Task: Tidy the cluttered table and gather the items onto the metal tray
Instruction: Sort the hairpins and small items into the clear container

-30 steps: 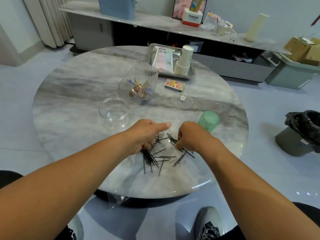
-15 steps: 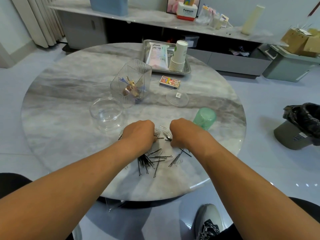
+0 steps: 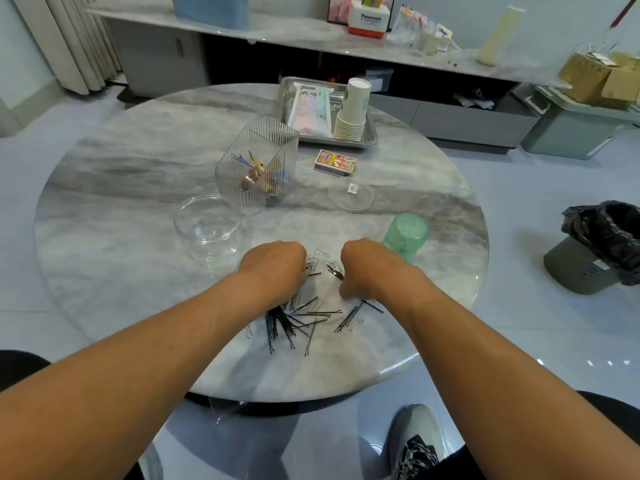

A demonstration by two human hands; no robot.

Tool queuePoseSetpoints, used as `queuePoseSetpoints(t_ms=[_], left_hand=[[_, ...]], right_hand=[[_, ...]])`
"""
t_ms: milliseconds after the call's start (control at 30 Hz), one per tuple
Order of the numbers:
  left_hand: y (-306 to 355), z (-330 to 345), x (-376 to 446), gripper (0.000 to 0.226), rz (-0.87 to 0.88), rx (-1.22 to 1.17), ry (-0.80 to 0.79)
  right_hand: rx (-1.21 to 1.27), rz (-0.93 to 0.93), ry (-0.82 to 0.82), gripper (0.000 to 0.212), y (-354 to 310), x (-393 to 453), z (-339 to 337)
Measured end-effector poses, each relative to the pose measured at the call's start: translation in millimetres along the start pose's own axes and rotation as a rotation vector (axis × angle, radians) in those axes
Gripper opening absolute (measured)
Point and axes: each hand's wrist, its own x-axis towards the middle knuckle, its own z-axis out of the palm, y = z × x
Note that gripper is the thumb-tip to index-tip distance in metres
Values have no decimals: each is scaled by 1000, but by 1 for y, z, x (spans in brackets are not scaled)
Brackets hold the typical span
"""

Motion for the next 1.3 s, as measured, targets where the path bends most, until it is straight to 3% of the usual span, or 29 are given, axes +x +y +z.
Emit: queuePoseSetpoints(t_ms=[100,200,367,433,600,767,900,1033,1100,1200,1300], left_hand=[[-2,-3,0,26,0,-206,-9],[0,-14,0,33,-5,-638,-66],[8,-19,-5,17,-204,-1322,-187],[11,-18,-8,11,-210,-1482,-201],[10,-10,-11,15,-73,-1423,-169],[11,-6,-16,43,56,-1347,-205],[14,-3,-15,42,13,-1255,-88],[15,-3,-14,33,-132,-1514,-89],[15,-7,-14,32,-194,-1691,-118],[16,-14,-17,31,-191,-1848,-249],[16,-21,-21,31,-121,-1886,-416]], right_hand=[[125,38,-13,28,6,2,2],[357,95,-13,28,11,4,-2],[1118,167,-1,11,13,0,-23],[1281,140,-61,7,10,-4,-29],[1270,120,-105,9,-3,-13,-33],[1186,145,-70,9,-11,-16,-36],[1169,115,-14,8,-17,-19,-33],[1312,85,-64,2,-13,-20,-38],[1424,112,9,1,-9,-20,-42],[1393,132,222,10,-6,-16,-41],[1408,56,221,20,-9,-15,-34]])
